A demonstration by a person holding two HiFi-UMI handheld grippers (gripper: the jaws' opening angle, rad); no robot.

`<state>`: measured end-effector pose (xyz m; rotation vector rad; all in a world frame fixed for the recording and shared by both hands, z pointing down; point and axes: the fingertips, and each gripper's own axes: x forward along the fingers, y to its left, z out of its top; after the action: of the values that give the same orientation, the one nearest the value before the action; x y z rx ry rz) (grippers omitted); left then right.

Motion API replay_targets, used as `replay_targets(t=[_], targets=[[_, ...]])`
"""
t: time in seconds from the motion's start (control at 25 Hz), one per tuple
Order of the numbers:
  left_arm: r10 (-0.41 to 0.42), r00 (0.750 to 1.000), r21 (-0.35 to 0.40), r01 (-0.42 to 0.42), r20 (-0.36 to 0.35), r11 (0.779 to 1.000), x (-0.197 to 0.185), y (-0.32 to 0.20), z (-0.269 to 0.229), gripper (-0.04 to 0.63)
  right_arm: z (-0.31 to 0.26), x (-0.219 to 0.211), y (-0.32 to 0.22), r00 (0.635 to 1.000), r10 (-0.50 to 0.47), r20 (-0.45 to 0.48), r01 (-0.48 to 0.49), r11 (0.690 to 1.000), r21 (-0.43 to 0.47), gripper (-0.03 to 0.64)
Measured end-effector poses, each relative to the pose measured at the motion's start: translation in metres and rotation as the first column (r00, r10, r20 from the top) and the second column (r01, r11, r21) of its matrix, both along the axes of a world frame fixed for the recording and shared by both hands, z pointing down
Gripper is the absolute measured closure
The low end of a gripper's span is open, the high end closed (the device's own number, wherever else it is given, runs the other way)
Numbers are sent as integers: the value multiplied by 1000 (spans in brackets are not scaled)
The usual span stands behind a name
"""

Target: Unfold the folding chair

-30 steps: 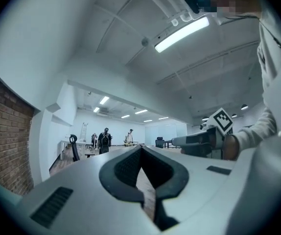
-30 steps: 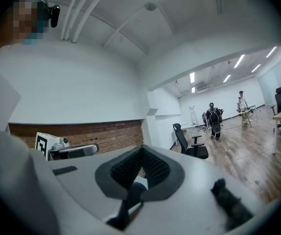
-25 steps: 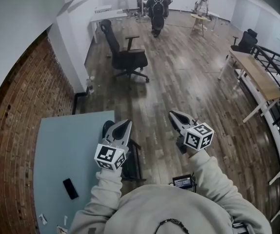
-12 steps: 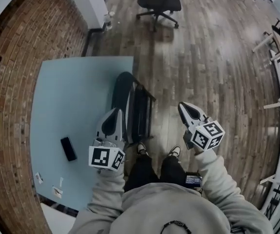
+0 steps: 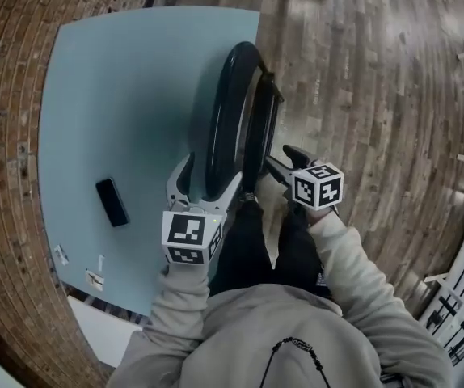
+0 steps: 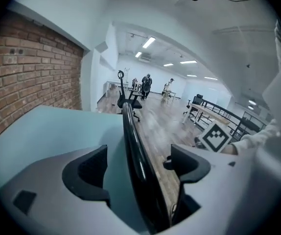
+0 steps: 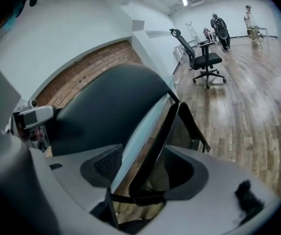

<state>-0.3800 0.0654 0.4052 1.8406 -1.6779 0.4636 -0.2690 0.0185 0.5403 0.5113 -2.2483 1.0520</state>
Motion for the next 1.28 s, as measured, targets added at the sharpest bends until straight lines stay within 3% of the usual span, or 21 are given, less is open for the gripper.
replay_targets(t=[0.24, 0.36, 0.44, 0.52, 0.56, 0.84, 1.08, 1.28], targets=[[-19, 988, -15, 16, -152, 1000, -1, 1, 27, 206, 85, -37, 14, 993, -39, -108, 28, 994, -104, 326], [29, 987, -39, -36, -160, 999, 14, 1, 37, 227, 119, -48, 20, 984, -48, -170, 24, 989, -143, 305], [5, 989, -44, -12, -151, 999, 17, 1, 39, 382, 132, -58, 29, 978, -75, -194, 39, 982, -183, 305], [-47, 990, -32, 43, -133, 999, 9, 0, 41, 488, 142, -70, 40, 972, -129, -197, 83, 971, -226, 307], [-64, 989, -25, 61, -131, 998, 6, 0, 41, 502, 145, -74, 45, 969, -146, -200, 96, 966, -240, 314], [-85, 989, -41, 80, -123, 996, 6, 0, 44, 515, 146, -62, 45, 973, -88, -214, 30, 965, -262, 366], [-13, 992, -36, 9, -123, 999, 31, 0, 38, 506, 143, -33, 42, 975, -116, -189, 69, 969, -238, 380], [-84, 979, 12, 88, -187, 996, 35, 1, 46, 509, 147, 28, 35, 985, -101, -143, 56, 957, -286, 416]])
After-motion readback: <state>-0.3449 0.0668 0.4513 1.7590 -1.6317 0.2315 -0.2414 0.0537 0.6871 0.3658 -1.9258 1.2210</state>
